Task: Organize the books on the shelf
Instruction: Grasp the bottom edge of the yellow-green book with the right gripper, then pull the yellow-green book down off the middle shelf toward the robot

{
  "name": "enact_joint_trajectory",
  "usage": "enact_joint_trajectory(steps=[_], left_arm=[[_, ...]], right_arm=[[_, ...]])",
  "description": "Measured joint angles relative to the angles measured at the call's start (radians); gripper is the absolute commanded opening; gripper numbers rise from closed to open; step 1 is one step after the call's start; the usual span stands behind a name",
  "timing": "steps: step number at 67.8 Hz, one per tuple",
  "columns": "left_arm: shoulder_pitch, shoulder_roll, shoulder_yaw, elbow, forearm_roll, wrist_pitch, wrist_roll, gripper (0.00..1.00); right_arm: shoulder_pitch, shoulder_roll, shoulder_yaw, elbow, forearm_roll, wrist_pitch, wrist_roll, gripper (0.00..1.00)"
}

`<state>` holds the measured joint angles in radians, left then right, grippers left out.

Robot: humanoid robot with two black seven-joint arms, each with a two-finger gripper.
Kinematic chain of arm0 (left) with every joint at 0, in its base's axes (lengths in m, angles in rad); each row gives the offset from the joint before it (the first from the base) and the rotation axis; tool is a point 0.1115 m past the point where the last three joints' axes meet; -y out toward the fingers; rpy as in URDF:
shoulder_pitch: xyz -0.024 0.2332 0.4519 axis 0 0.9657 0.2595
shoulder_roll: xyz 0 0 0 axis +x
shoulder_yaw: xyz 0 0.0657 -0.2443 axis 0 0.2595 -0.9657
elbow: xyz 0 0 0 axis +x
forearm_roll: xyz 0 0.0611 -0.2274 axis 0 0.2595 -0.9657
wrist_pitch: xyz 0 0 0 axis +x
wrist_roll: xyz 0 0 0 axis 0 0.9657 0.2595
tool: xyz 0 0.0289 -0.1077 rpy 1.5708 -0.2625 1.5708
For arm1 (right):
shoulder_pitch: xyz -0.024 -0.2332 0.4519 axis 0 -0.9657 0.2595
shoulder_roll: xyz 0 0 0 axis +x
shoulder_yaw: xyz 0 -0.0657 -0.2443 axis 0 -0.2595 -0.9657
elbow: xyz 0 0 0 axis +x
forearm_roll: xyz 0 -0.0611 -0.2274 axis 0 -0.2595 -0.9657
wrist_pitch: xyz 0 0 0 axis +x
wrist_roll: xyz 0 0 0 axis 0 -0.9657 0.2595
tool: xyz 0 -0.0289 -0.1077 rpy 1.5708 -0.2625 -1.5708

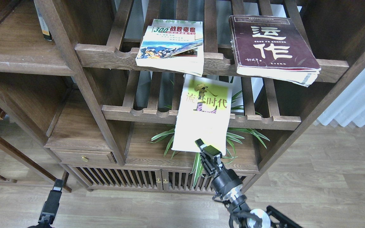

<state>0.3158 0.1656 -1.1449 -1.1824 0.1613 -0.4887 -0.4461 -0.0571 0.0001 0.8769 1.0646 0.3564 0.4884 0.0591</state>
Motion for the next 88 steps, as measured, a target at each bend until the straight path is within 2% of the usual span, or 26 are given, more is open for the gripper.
enact_joint_trajectory(steps=[21,35,65,71,72,75,82,88], left_arm=[[0.004,0.001,0.026,0.006,0.0,0.0,0.001,1.0],[0.003,0.002,0.09,0.01,0.0,0.0,0.003,1.0],[0.004,0.004,0.116,0.02,-0.005,0.0,0.0,1.0],[0.004,0.004,0.139,0.039,-0.021,0.0,0.0,1.0],[0.002,0.003,0.159,0.046,-0.038,0.0,0.003,1.0],[0.0,0.003,0.169,0.048,-0.047,0.0,0.004,1.0],[-0.003,0.005,0.221,0.05,-0.101,0.0,0.011,1.0],[-0.005,0.015,0.264,0.05,-0.155,0.0,0.018,1.0]], right_arm=[[-0.143,0.0,-0.001,0.032,-0.032,0.0,-0.013,0.01],[-0.241,0.0,-0.016,0.03,-0.038,0.0,-0.022,0.01],[-0.294,0.0,-0.05,0.027,-0.038,0.0,-0.03,0.02],[-0.293,0.0,-0.077,0.023,-0.038,0.0,-0.055,0.02],[-0.288,0.0,-0.092,0.02,-0.039,0.0,-0.084,0.02],[-0.285,0.0,-0.1,0.019,-0.04,0.0,-0.103,0.02],[-0.269,-0.006,-0.131,0.011,-0.039,0.0,-0.177,0.02],[-0.246,-0.01,-0.159,0.003,-0.038,0.0,-0.213,0.02]])
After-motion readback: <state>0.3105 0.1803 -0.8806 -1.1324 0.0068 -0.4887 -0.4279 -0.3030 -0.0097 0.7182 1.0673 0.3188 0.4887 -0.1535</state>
